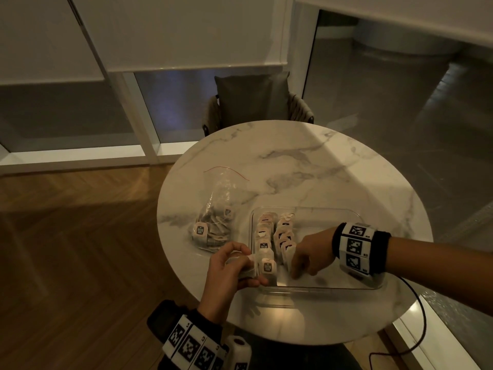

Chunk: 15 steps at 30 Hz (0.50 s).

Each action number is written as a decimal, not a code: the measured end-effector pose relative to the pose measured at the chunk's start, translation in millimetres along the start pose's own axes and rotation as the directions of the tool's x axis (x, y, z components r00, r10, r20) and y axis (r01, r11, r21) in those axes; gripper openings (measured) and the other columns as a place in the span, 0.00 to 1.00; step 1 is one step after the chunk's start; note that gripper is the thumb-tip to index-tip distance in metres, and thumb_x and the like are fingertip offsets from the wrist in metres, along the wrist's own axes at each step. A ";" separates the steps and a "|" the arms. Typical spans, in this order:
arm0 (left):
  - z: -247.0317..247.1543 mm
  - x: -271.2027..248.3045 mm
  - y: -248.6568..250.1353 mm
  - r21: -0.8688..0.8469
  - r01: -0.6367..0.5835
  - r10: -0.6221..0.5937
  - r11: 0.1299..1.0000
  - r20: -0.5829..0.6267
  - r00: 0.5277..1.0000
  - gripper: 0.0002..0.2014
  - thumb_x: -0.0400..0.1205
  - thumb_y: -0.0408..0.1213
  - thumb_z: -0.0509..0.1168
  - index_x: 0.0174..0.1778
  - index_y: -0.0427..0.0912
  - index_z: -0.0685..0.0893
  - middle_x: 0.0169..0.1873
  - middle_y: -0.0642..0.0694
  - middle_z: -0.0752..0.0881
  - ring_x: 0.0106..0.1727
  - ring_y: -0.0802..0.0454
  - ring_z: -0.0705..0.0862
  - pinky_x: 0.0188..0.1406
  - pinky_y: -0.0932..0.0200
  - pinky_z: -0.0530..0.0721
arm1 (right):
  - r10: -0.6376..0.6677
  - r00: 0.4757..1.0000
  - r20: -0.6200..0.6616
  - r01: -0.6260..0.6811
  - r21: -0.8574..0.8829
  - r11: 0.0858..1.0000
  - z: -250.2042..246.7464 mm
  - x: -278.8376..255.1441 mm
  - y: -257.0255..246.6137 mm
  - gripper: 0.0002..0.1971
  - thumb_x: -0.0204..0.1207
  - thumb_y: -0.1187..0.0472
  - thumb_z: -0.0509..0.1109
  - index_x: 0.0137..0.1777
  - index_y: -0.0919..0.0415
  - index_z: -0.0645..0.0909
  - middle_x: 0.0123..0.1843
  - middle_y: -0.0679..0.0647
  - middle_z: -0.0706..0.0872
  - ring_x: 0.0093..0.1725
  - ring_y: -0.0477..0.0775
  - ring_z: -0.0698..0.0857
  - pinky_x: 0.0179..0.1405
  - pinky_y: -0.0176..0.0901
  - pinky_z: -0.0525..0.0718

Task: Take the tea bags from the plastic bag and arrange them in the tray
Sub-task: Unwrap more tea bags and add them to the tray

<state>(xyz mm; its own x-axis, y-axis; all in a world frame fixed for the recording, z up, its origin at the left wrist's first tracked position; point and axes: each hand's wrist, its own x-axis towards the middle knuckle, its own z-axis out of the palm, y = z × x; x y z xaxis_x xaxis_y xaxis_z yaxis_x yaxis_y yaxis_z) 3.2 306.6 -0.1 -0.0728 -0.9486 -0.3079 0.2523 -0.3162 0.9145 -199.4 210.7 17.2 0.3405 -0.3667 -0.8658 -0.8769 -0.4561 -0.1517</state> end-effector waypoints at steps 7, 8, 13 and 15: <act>2.8 0.1 0.7 -0.019 0.015 -0.015 1.000 0.017 1.000 0.08 0.82 0.19 0.56 0.48 0.32 0.78 0.30 0.40 0.88 0.30 0.34 0.88 0.25 0.59 0.86 | -0.012 1.000 -0.019 0.013 0.047 0.999 3.5 -2.8 -1.3 0.23 0.82 0.64 0.66 0.76 0.48 0.77 0.72 0.50 0.82 0.70 0.56 0.80 0.74 0.51 0.76; 3.0 -0.4 0.7 -0.019 0.015 -0.014 1.000 0.022 1.000 0.08 0.83 0.19 0.56 0.48 0.32 0.78 0.30 0.39 0.87 0.30 0.34 0.88 0.25 0.58 0.86 | -0.017 0.999 -0.032 0.018 0.055 0.998 3.8 -2.7 -0.9 0.23 0.82 0.65 0.66 0.76 0.49 0.77 0.72 0.50 0.82 0.70 0.56 0.80 0.74 0.51 0.76; 2.9 -1.7 1.4 -0.005 0.010 -0.010 1.000 0.029 1.000 0.08 0.83 0.19 0.55 0.48 0.31 0.78 0.29 0.40 0.87 0.29 0.35 0.88 0.26 0.58 0.87 | -0.013 0.998 -0.062 0.018 0.075 0.997 6.1 -0.1 0.3 0.23 0.82 0.65 0.67 0.76 0.52 0.76 0.72 0.53 0.81 0.69 0.56 0.80 0.73 0.53 0.77; 2.6 -1.9 1.7 0.002 0.008 -0.008 1.000 0.028 1.000 0.08 0.83 0.19 0.55 0.48 0.31 0.78 0.28 0.41 0.87 0.29 0.35 0.88 0.26 0.58 0.87 | -0.007 0.997 -0.071 0.012 0.074 0.997 7.6 0.4 1.0 0.23 0.81 0.64 0.67 0.77 0.51 0.76 0.72 0.53 0.82 0.69 0.55 0.80 0.73 0.50 0.77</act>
<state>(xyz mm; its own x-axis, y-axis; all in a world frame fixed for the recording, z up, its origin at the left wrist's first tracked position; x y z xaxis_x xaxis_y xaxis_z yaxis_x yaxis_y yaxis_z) 1.2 307.8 2.7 -0.1018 -0.9460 -0.3079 0.2499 -0.3239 0.9125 -202.7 216.2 13.1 0.3697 -0.4200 -0.8288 -0.8954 -0.3992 -0.1972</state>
